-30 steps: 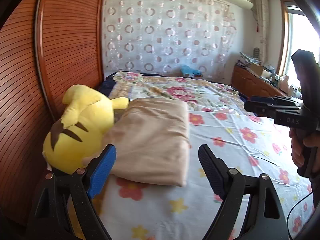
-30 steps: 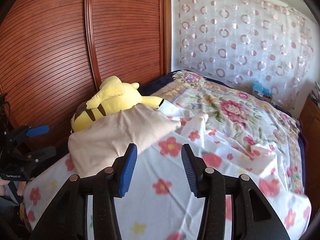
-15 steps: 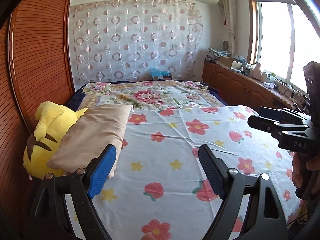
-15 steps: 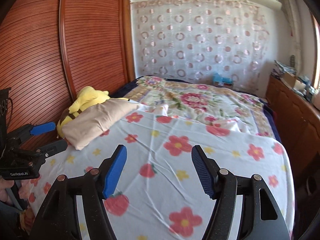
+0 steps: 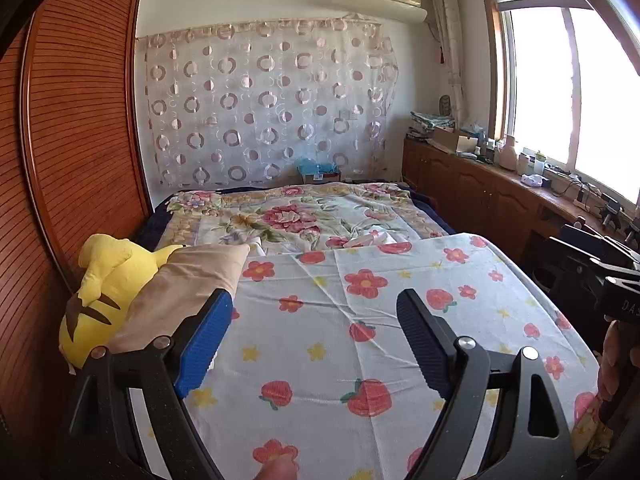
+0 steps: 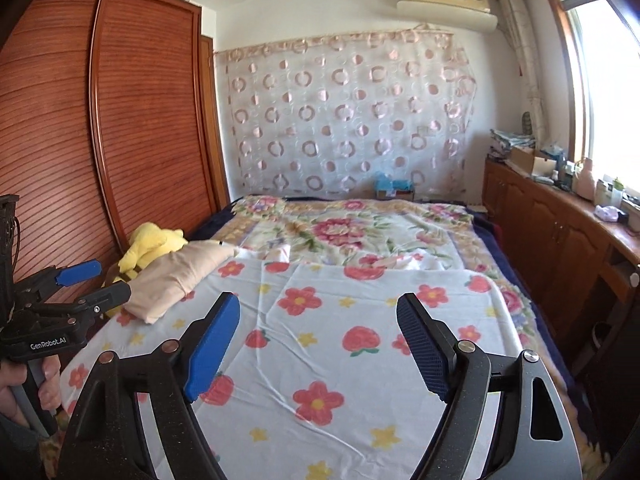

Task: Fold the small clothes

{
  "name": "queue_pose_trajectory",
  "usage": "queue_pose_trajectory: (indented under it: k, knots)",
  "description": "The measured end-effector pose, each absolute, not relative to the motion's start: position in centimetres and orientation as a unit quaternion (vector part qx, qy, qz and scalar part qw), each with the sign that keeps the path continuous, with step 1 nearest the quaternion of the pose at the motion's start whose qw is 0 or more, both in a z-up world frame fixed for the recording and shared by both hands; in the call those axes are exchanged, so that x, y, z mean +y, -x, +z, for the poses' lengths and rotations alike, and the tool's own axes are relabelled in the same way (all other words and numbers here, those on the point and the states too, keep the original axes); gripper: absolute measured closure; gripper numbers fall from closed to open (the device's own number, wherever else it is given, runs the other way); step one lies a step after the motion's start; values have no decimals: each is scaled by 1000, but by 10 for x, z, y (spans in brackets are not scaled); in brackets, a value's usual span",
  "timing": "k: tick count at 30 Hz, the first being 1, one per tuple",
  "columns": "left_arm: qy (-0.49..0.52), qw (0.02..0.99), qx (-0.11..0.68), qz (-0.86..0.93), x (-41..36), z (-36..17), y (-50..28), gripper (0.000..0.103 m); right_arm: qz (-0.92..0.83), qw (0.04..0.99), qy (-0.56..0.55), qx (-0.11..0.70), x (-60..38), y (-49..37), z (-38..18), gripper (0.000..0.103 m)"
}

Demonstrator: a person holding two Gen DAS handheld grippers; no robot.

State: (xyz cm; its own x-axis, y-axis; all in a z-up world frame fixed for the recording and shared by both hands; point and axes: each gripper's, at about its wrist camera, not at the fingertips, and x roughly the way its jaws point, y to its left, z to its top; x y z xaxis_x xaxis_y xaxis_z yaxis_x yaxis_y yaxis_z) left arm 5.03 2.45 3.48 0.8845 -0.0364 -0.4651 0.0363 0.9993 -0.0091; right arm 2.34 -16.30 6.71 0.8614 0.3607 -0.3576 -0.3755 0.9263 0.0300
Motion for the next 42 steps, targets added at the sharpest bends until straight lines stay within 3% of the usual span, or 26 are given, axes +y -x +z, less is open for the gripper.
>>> queue_pose_trajectory:
  k: [10, 42]
  knots:
    - [2, 977, 212, -22, 22, 54, -40, 18, 166, 974, 15, 155, -160, 18, 59, 21]
    - [-1, 978, 206, -22, 17, 59, -36, 18, 161, 974, 12, 157, -171, 16, 63, 21]
